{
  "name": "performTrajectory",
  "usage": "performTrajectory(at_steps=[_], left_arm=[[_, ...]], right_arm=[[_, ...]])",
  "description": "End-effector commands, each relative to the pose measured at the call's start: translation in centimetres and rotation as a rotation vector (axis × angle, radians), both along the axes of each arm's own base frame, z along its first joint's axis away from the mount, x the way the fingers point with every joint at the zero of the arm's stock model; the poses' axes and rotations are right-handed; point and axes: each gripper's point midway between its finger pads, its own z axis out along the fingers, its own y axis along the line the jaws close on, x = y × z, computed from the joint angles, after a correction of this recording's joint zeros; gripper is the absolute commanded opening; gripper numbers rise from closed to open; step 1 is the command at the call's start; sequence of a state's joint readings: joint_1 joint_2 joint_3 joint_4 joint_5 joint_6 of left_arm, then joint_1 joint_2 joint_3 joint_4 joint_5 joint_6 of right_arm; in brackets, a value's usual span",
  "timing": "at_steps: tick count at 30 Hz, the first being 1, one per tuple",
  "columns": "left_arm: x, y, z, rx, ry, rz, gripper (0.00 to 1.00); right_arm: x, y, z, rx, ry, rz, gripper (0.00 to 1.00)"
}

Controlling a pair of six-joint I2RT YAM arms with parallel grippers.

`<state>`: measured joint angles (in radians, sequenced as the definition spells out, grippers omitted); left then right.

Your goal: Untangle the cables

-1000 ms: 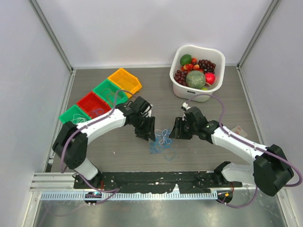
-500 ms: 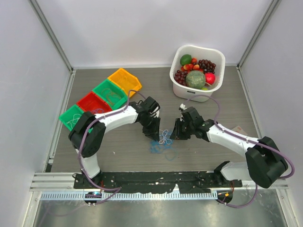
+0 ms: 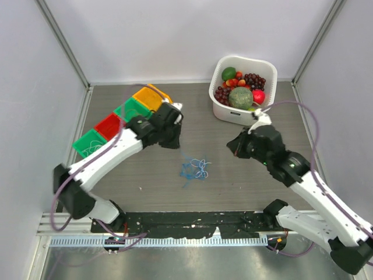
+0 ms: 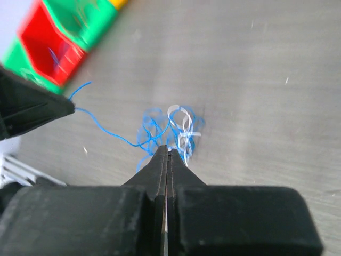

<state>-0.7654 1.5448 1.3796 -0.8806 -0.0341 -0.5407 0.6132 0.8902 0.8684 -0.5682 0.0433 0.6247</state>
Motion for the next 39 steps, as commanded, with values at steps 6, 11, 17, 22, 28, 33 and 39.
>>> performTrajectory(at_steps=[6, 11, 17, 22, 28, 33, 39], left_arm=[[-0.7, -1.1, 19.4, -0.461, -0.407, -0.053, 0.00], [-1.4, -2.0, 26.9, -0.604, -0.482, -0.092, 0.00], [-2.2, -3.2, 32.0, -0.761, -0.454, -0.077, 0.00], [-3.2, -3.5, 37.3, -0.932, -0.523, -0.101, 0.00], [-5.7, -1.6, 46.3, -1.133, -0.697, -0.156, 0.00], [-5.4, 2.3, 52.0, -1.141, -0.943, -0.049, 0.00], [-4.4, 3.6, 52.3, -1.103, -0.985, 0.032, 0.00]], right_arm=[[-0.2, 0.9, 7.2, 0.090, -0.203, 0.099, 0.18], [-1.4, 5.5, 11.1, 0.260, -0.274, 0.336, 0.58], [-1.3, 9.5, 16.9, 0.398, -0.478, 0.497, 0.76], [0.0, 13.2, 17.0, 0.312, -0.522, 0.495, 0.76], [5.6, 11.5, 6.6, 0.102, -0.351, 0.189, 0.47], [2.3, 9.2, -3.3, 0.102, -0.183, 0.167, 0.45], [0.7, 2.7, -5.4, -0.066, -0.183, 0.031, 0.52]])
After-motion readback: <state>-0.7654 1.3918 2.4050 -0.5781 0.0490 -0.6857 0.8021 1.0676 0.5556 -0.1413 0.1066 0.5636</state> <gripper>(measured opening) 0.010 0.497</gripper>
